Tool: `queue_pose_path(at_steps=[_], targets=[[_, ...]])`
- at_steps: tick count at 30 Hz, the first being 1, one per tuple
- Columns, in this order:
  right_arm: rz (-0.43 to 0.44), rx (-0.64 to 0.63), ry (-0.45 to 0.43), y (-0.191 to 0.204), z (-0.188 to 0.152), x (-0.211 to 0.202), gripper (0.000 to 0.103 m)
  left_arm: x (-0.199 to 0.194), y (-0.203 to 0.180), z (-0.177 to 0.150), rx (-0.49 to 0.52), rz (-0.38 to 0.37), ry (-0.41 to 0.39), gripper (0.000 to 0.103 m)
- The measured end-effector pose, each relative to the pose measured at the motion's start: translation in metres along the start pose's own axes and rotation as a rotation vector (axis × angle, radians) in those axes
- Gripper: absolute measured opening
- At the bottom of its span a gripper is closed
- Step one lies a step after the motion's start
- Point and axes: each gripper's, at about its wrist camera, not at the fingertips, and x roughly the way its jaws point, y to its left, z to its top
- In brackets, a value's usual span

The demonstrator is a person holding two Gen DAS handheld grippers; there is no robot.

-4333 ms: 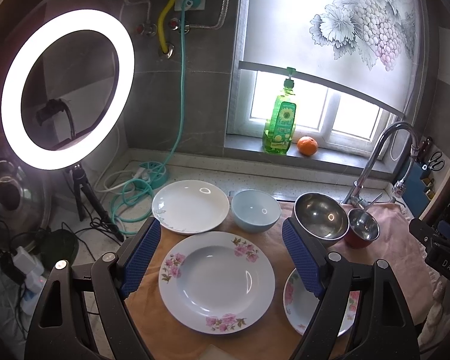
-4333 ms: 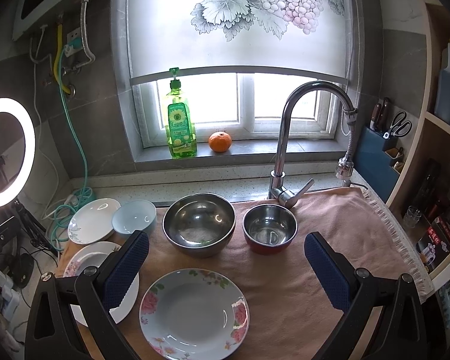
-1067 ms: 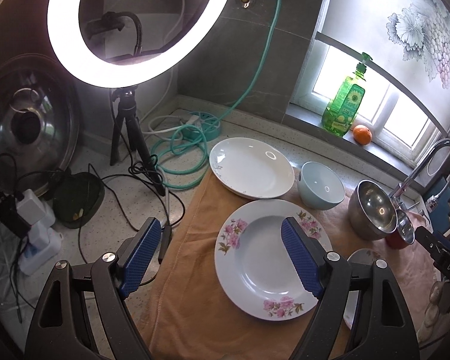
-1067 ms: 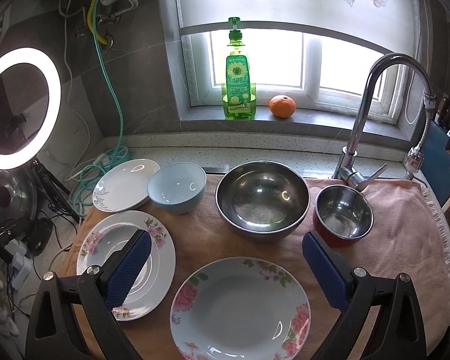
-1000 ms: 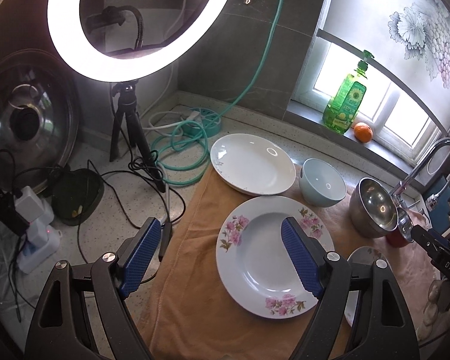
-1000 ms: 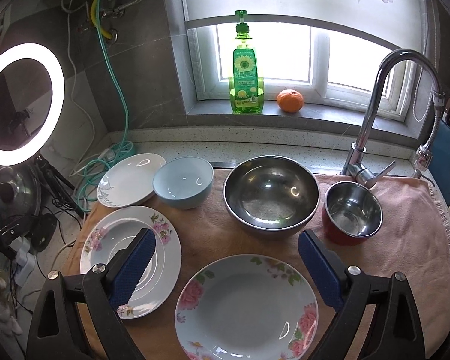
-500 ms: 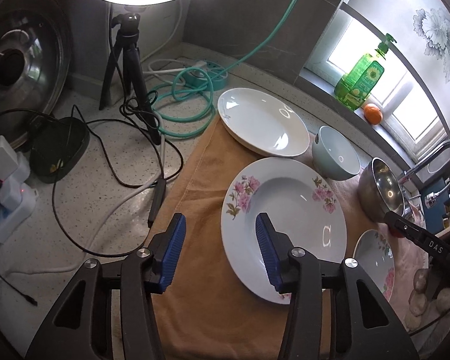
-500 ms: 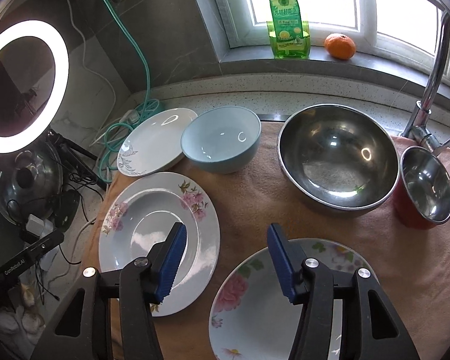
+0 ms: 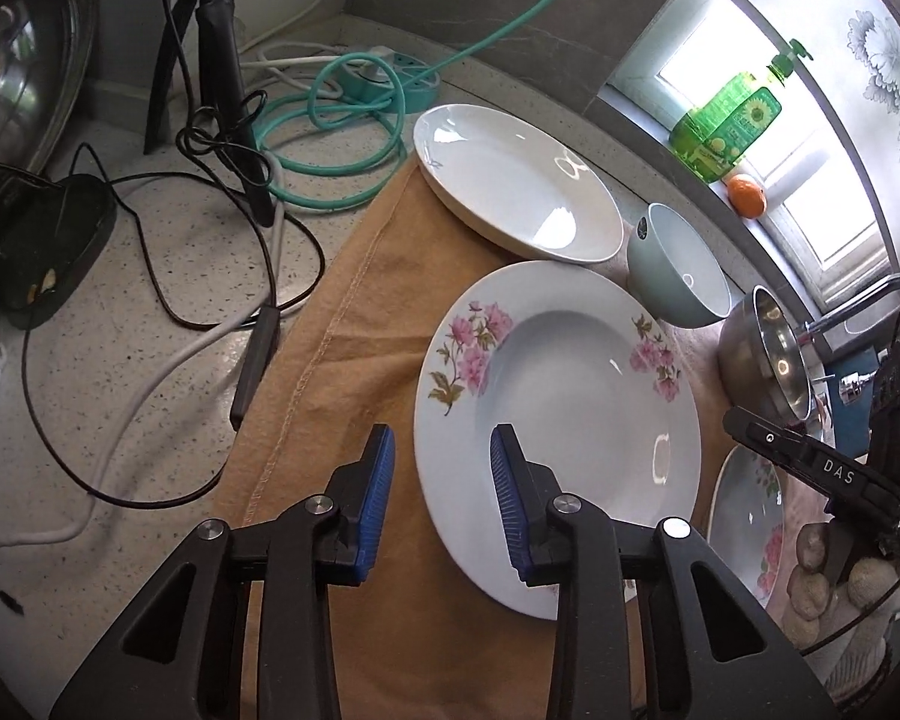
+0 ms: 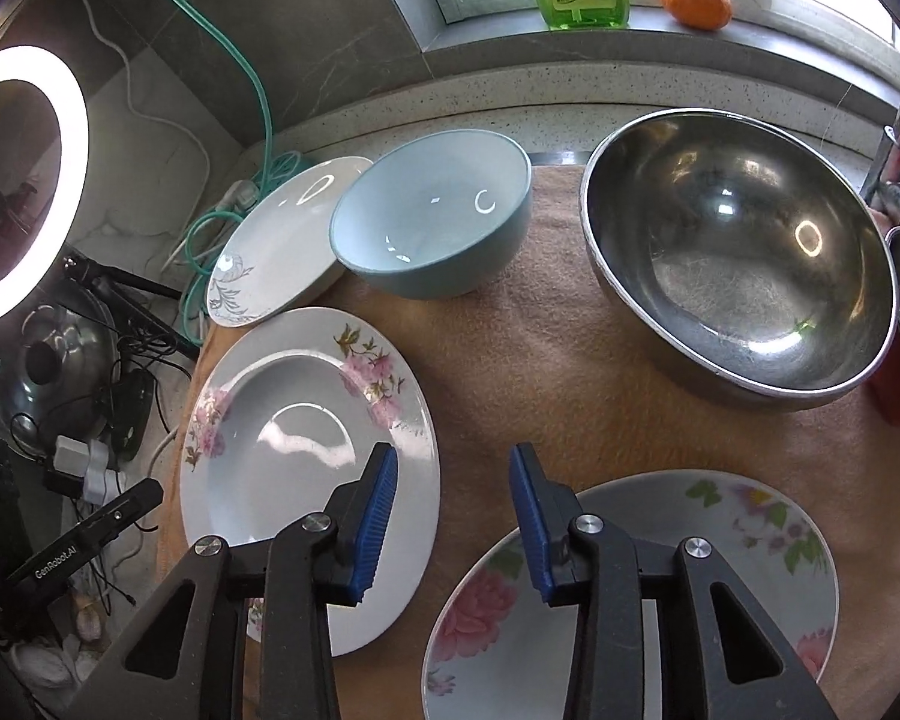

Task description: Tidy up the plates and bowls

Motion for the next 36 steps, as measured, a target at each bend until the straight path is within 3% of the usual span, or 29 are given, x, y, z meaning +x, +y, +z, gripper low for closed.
queue_pose_path(at_steps=[12, 25, 36], targets=[[0.000, -0.002, 0.040, 0.005, 0.009, 0.021, 0.025, 0.018, 0.006, 0.005, -0.008, -0.018, 0.044, 0.022], [0.018, 0.011, 0.083, 0.005, 0.010, 0.034, 0.024, 0.028, 0.006, 0.006, -0.014, -0.037, 0.074, 0.016], [0.047, 0.000, 0.108, 0.009, 0.012, 0.038, 0.019, 0.030, 0.008, 0.008, -0.018, -0.044, 0.079, 0.016]])
